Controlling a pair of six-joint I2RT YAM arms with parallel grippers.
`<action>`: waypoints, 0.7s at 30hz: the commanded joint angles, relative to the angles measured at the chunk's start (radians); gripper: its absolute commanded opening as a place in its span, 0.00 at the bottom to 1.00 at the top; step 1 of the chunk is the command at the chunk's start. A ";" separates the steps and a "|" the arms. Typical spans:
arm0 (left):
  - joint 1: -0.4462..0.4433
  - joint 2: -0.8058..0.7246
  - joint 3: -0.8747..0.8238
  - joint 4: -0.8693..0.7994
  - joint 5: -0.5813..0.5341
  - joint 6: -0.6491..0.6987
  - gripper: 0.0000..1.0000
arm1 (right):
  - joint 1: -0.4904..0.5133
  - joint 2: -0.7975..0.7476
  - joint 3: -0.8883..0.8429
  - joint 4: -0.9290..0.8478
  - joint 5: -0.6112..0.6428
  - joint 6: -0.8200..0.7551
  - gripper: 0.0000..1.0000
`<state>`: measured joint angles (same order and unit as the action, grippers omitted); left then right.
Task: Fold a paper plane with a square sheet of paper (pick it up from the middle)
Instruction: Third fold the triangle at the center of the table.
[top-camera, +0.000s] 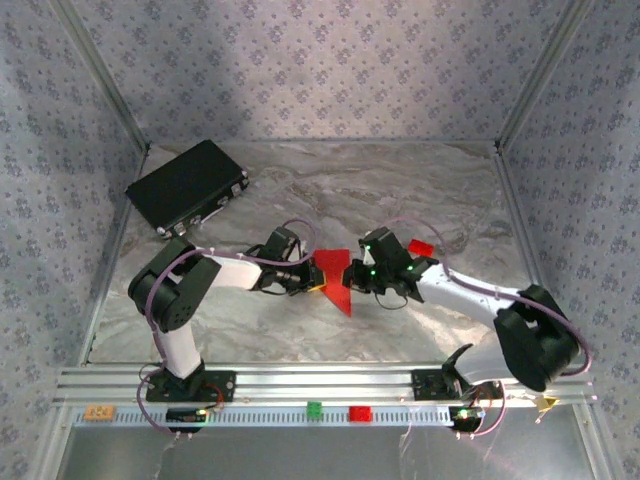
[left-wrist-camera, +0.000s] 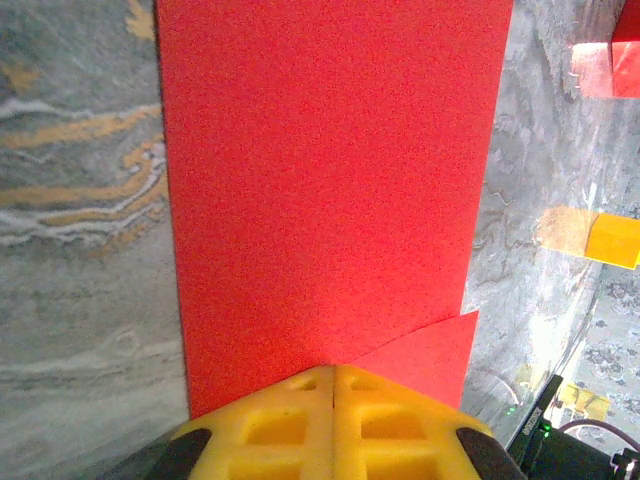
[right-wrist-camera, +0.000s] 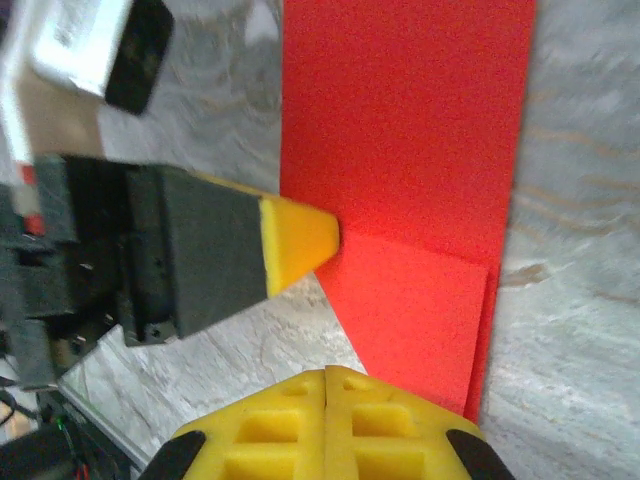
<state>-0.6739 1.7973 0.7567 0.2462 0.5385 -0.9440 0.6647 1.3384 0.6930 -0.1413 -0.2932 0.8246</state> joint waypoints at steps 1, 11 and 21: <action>0.009 0.043 -0.021 -0.062 -0.038 0.005 0.00 | -0.013 -0.052 -0.015 -0.036 0.073 0.033 0.06; 0.004 0.048 -0.013 -0.061 -0.049 0.008 0.00 | 0.013 0.047 -0.031 0.056 -0.088 -0.054 0.07; 0.004 0.051 -0.008 -0.058 -0.050 0.008 0.00 | 0.053 0.190 0.005 0.107 -0.158 -0.060 0.06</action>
<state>-0.6693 1.8030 0.7582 0.2493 0.5533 -0.9436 0.7059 1.4929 0.6666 -0.0441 -0.4156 0.7883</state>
